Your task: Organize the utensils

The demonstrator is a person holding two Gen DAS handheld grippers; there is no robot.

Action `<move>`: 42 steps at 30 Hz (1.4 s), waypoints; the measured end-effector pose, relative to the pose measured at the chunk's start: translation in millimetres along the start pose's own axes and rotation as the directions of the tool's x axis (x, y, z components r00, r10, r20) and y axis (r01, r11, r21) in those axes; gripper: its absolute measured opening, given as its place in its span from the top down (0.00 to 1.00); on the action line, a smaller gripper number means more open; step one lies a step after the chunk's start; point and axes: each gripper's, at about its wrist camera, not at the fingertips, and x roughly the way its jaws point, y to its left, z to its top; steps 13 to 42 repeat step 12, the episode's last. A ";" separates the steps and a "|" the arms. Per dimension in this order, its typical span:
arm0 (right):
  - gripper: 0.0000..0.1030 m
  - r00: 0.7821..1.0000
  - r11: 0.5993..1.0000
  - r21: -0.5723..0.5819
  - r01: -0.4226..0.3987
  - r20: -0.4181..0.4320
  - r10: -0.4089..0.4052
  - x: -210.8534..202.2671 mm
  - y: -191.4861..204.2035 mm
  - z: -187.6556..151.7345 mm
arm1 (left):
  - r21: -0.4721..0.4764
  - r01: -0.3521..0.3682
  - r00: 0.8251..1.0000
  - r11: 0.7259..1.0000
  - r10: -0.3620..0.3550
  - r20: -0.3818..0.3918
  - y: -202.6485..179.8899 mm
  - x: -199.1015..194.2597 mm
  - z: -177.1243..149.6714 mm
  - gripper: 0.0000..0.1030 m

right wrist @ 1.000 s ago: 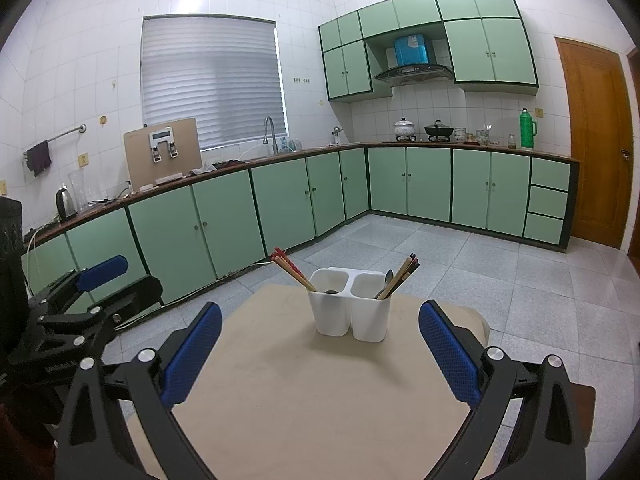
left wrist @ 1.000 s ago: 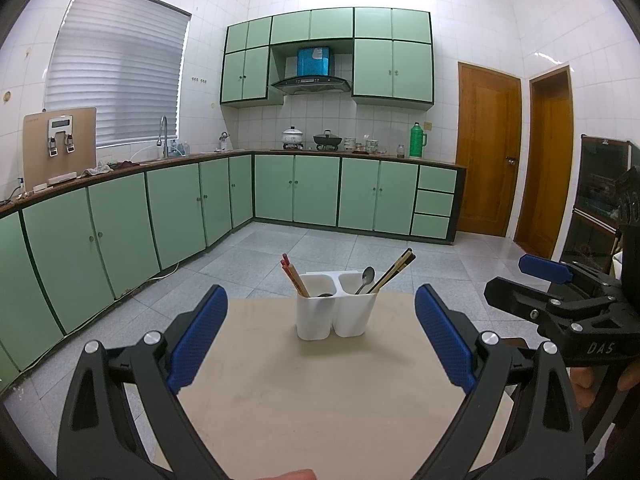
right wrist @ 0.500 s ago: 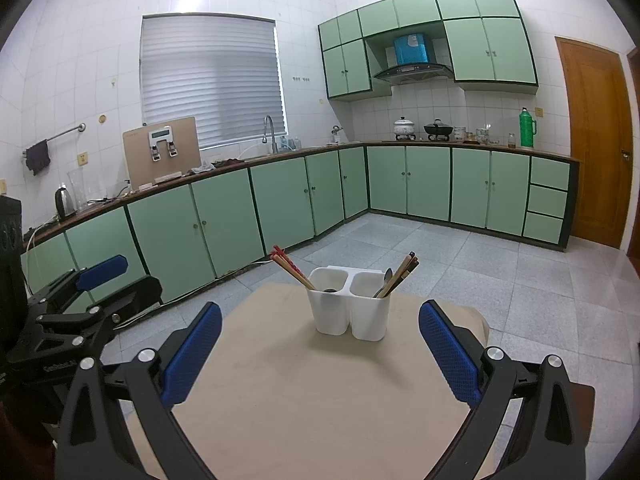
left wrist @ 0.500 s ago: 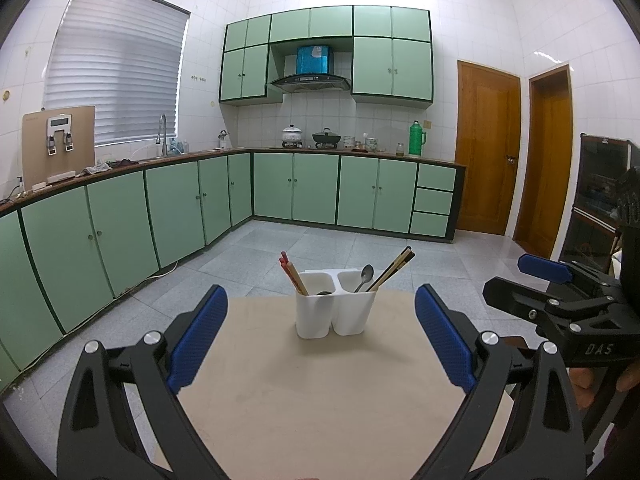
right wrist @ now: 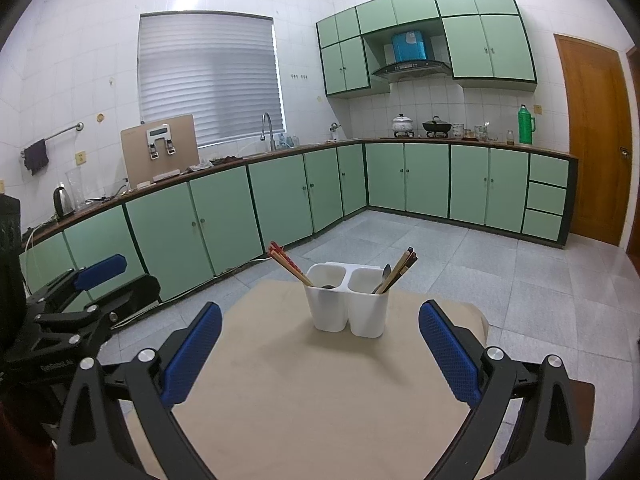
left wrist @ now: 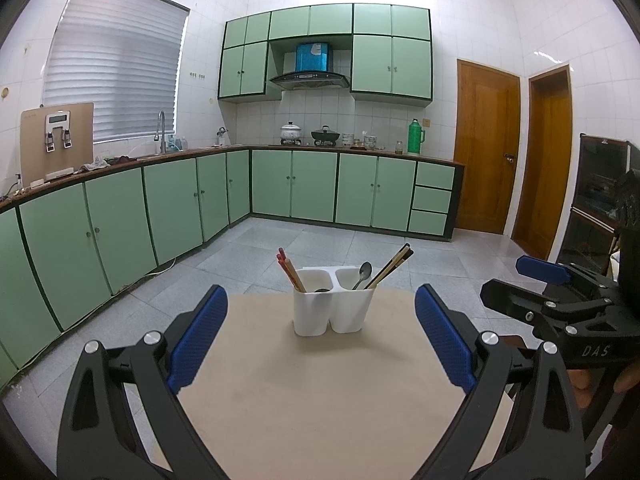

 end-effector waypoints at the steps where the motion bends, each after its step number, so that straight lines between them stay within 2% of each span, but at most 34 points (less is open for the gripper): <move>1: 0.06 1.000 1.000 0.000 0.000 0.000 0.000 -0.1 -0.5 -0.7 | 0.000 -0.001 1.000 1.000 0.001 0.000 0.2 0.0 0.1 0.11; 42: 0.06 1.000 1.000 0.000 0.000 -0.001 0.000 0.3 -0.6 0.0 | 0.001 -0.006 1.000 1.000 0.006 -0.007 -3.7 0.4 0.3 0.11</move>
